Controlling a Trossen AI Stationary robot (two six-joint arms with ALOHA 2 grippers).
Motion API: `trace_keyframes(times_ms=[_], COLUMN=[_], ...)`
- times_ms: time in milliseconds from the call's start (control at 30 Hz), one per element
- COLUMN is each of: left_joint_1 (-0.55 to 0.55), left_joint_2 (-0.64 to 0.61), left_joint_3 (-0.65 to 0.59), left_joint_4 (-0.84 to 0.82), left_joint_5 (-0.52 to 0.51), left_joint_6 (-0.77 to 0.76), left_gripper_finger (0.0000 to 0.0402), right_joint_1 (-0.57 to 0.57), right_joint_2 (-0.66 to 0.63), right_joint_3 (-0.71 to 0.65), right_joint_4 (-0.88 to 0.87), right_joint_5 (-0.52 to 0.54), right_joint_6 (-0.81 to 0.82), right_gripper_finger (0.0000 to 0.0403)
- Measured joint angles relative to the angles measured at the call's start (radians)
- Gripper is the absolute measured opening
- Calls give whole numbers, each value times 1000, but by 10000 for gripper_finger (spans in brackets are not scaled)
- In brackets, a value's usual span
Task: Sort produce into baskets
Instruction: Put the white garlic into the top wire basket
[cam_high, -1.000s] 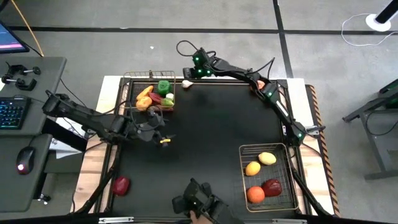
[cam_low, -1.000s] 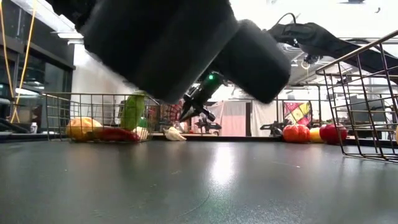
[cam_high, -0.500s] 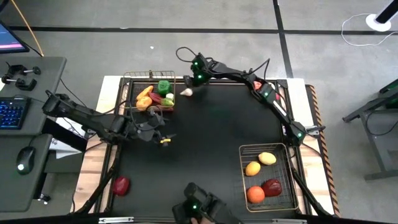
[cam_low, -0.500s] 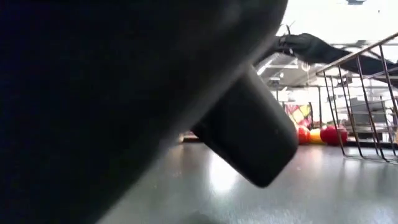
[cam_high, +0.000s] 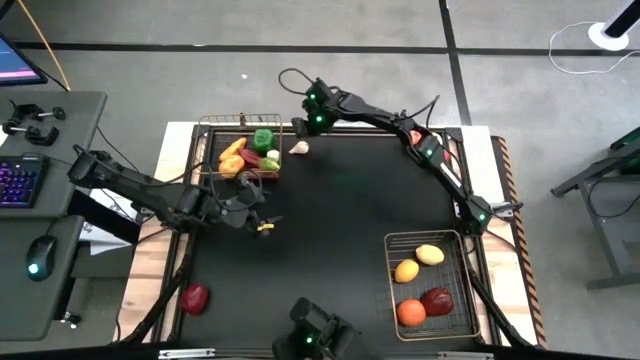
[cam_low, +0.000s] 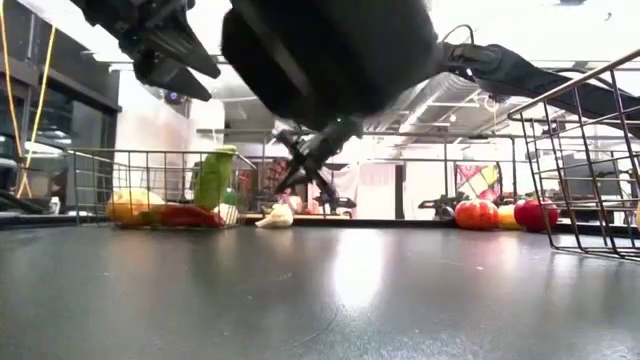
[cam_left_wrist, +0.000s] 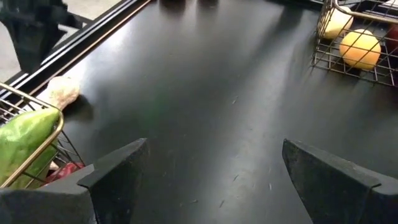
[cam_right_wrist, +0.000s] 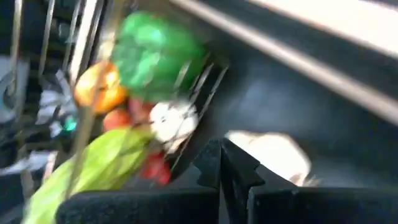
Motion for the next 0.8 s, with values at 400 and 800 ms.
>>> trace_keyframes(times_ms=[400, 800], left_joint_1=[-15, 181], left_joint_2=[9, 95], left_joint_3=[-10, -14], left_joint_4=[-32, 416], left_joint_5=[9, 120], left_joint_6=[-61, 92], left_gripper_finger=[358, 358], right_joint_1=[120, 337], right_joint_2=[-211, -708], right_joint_3=[50, -268], right_joint_4=[-474, -621], right_joint_5=[188, 821], right_joint_6=[-411, -401], right_gripper_finger=[0, 0])
